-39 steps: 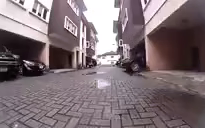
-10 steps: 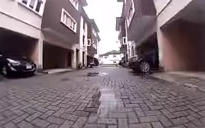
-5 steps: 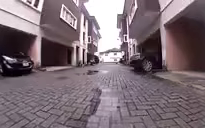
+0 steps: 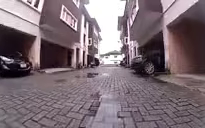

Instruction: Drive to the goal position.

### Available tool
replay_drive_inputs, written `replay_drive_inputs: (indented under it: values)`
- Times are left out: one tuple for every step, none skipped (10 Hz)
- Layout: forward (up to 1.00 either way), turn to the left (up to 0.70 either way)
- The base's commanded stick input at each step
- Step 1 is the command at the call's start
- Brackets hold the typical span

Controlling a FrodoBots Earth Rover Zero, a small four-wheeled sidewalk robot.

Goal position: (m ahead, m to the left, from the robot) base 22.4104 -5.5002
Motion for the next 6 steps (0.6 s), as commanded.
replay_drive_inputs:
  values:
    - [0.50,0.00]
    - [0.50,0.00]
    - [0.50,0.00]
    - [0.50,0.00]
    - [0.50,0.00]
    - [0.50,0.00]
